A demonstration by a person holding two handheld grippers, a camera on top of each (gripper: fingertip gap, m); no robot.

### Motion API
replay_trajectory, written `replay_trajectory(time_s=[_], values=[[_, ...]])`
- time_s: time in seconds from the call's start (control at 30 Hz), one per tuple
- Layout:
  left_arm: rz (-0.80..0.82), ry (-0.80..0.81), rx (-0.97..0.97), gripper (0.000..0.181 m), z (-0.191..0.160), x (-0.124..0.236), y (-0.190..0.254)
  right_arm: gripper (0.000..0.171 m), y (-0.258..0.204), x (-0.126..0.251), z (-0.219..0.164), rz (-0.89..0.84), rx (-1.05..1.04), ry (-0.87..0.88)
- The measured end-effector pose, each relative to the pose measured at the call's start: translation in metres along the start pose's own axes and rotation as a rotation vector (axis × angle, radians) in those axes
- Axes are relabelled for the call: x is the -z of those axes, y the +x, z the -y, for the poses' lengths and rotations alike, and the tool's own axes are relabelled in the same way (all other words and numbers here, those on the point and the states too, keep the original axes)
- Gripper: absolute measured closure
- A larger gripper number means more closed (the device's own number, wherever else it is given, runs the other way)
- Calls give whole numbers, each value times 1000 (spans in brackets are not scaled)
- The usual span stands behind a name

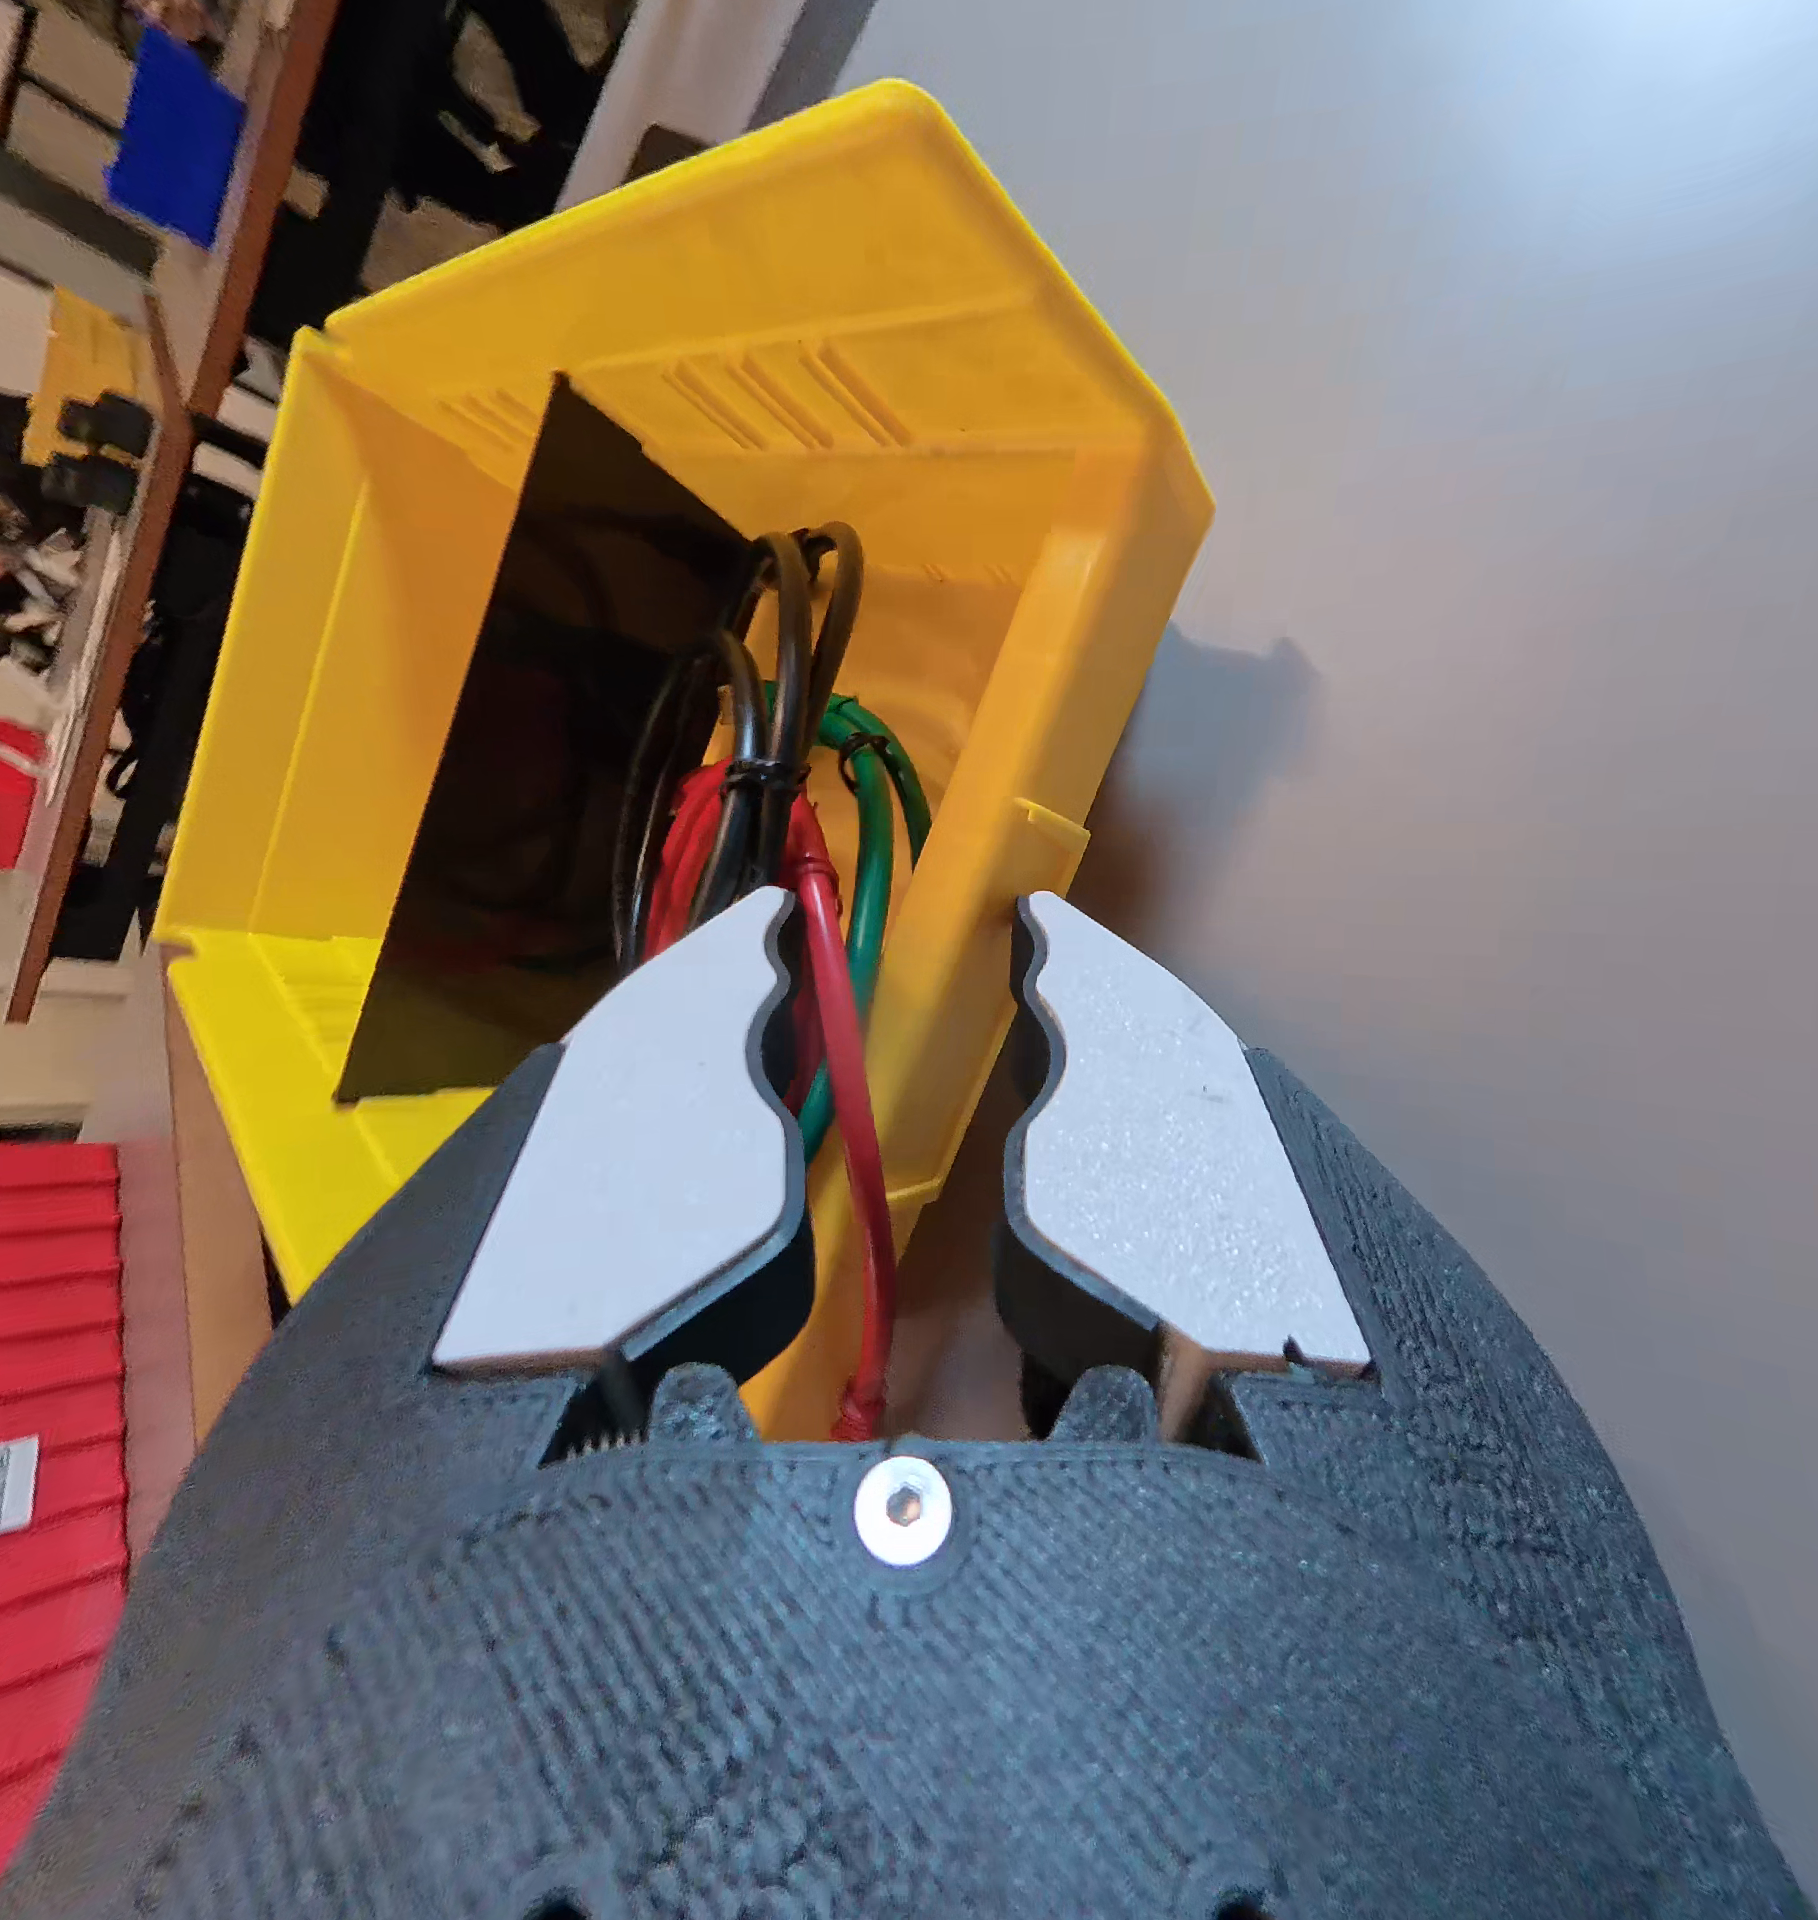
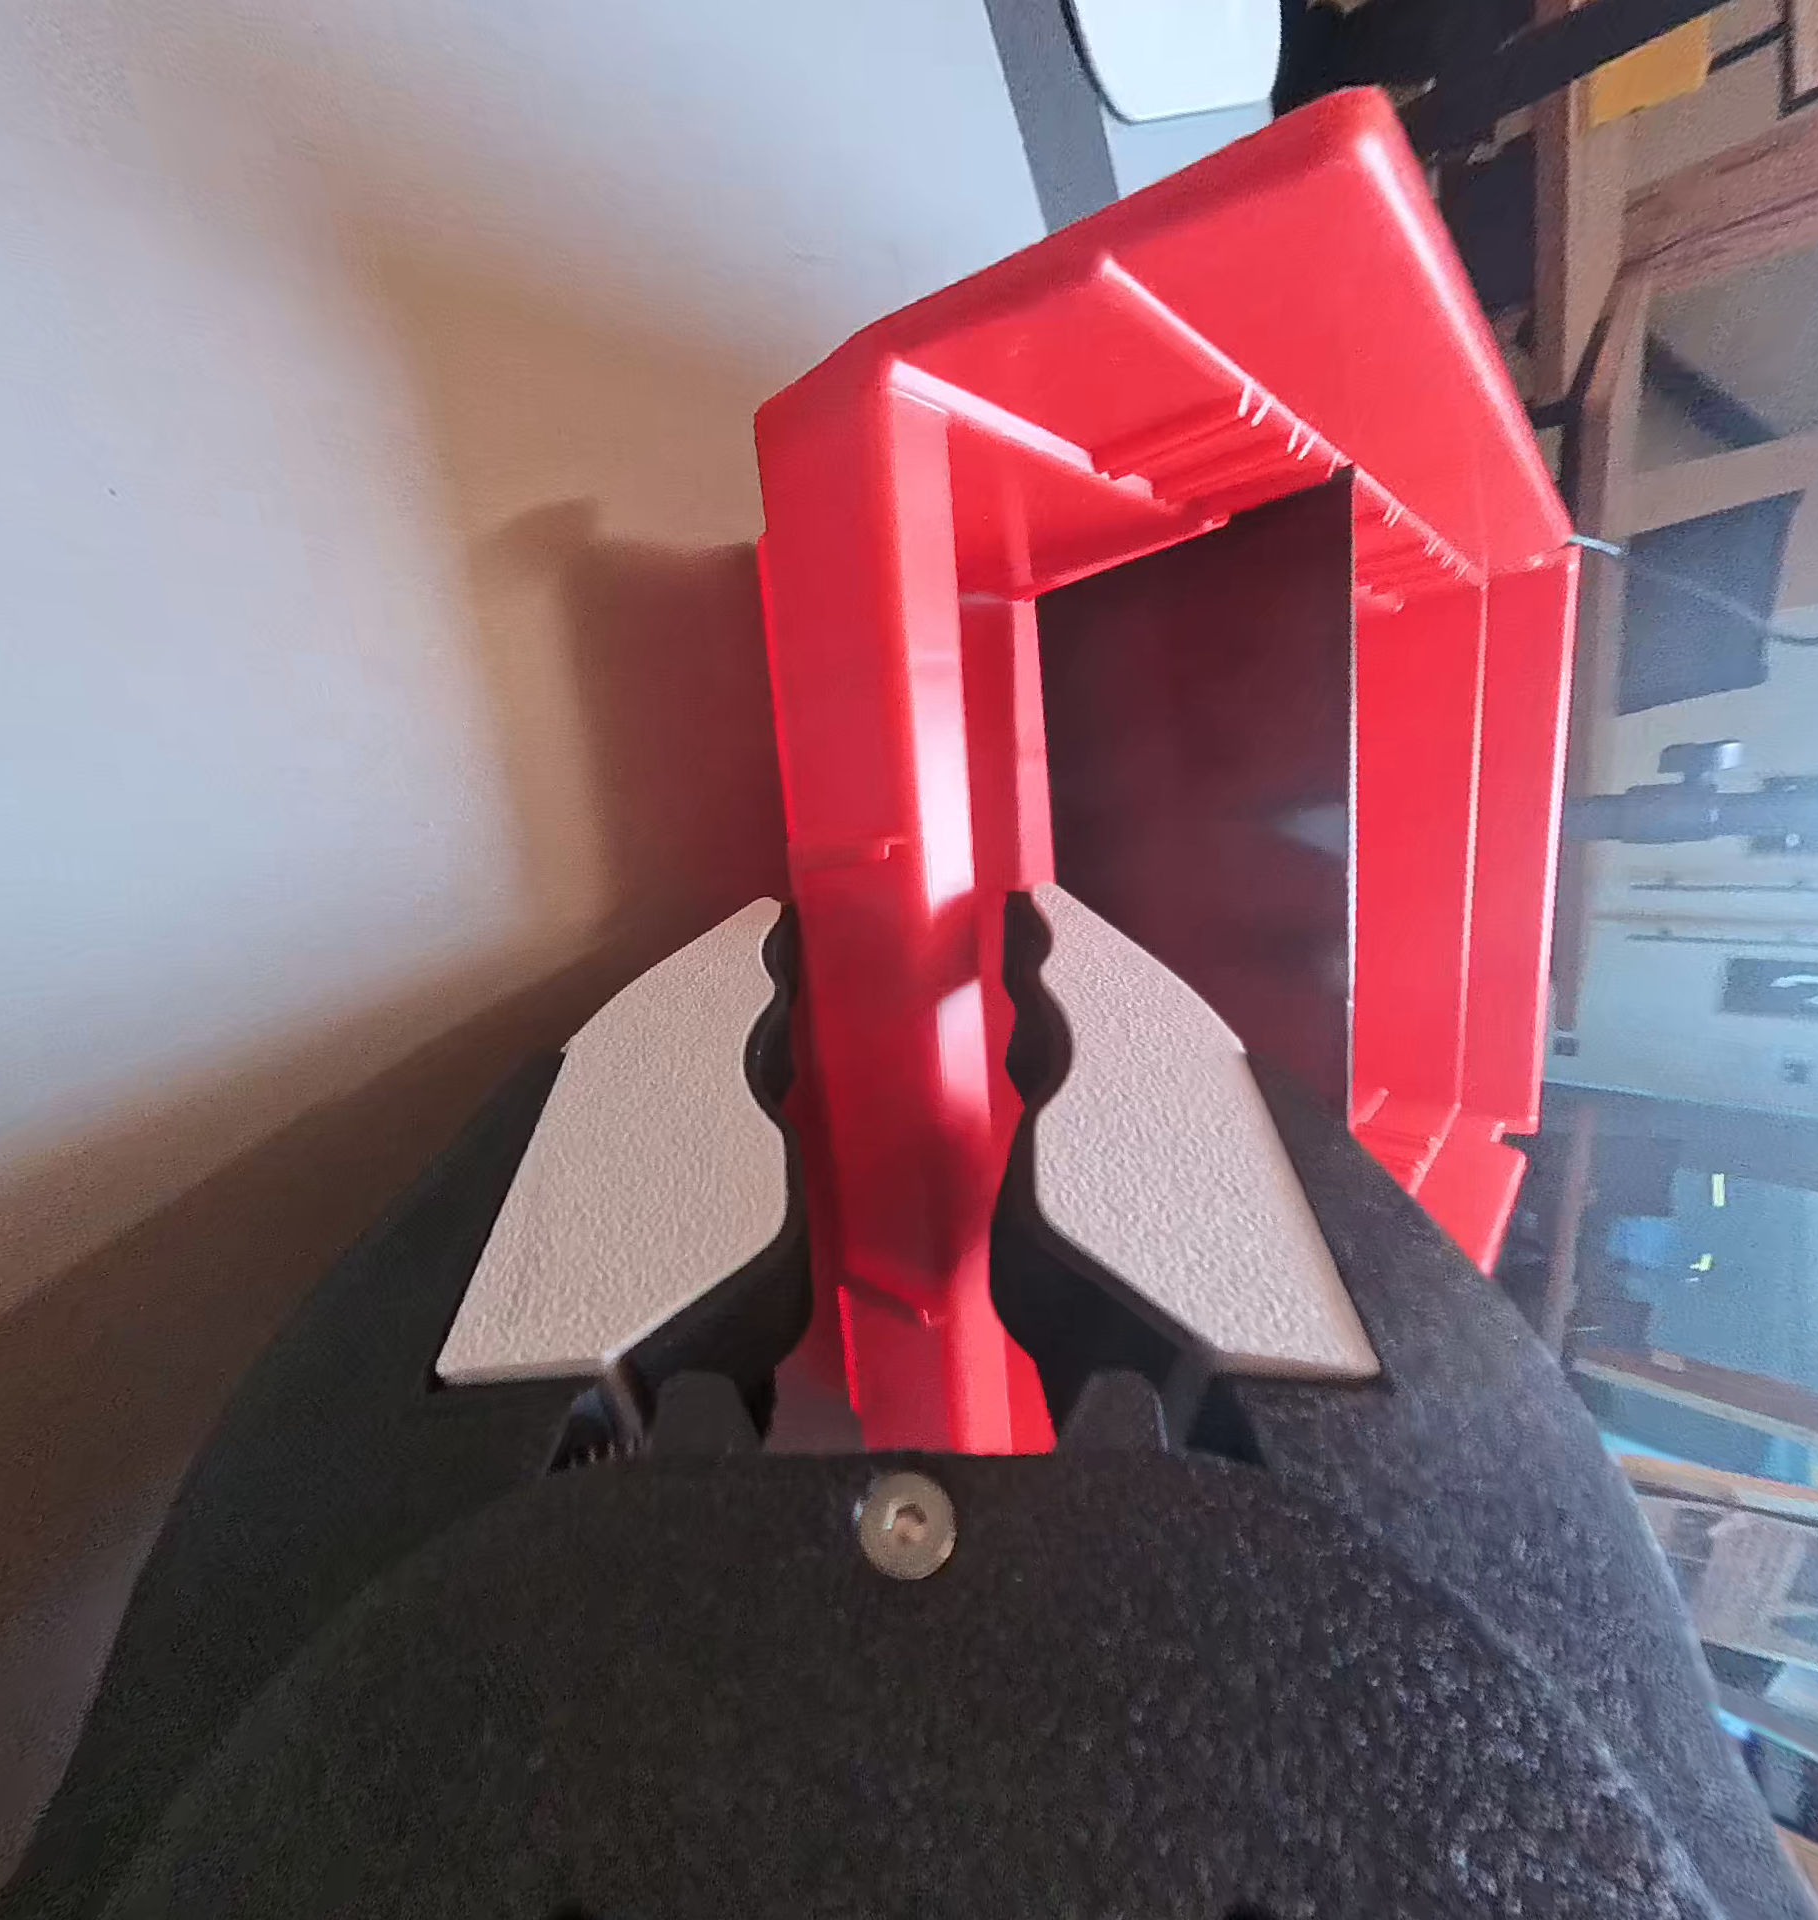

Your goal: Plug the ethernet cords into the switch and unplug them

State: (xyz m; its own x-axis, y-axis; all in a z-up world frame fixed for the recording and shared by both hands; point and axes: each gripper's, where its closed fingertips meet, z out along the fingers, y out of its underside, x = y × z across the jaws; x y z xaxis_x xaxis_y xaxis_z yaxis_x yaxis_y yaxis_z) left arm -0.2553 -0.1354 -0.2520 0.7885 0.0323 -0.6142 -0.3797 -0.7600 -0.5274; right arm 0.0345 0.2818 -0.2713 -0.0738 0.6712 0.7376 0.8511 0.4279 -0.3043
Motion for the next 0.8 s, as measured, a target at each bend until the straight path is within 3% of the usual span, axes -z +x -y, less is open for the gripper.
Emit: replay_trajectory(time_s=[0.1, 0.2, 0.33, 0.43, 0.57, 0.8], values=[[63, 19, 76, 142, -4, 9, -11, 118, -3, 20, 4, -14, 2, 18], [14, 124, 194, 142, 6, 35, -7, 117, -31, 61, 24, 77, -85, 129], [-136, 362, 475, 143, 40, 78, -39, 118, -85, 126, 79, 346, -309, 397], [-174, 413, 550, 141, 56, 88, -85, 120, -109, 180, 129, 603, -512, 665], [-196, 270, 551, 140, 58, 44, -136, 122, -121, 195, 153, 680, -600, 817], [-238, -211, 418, 138, 14, -93, -172, 127, -124, 190, 150, 670, -650, 883]])
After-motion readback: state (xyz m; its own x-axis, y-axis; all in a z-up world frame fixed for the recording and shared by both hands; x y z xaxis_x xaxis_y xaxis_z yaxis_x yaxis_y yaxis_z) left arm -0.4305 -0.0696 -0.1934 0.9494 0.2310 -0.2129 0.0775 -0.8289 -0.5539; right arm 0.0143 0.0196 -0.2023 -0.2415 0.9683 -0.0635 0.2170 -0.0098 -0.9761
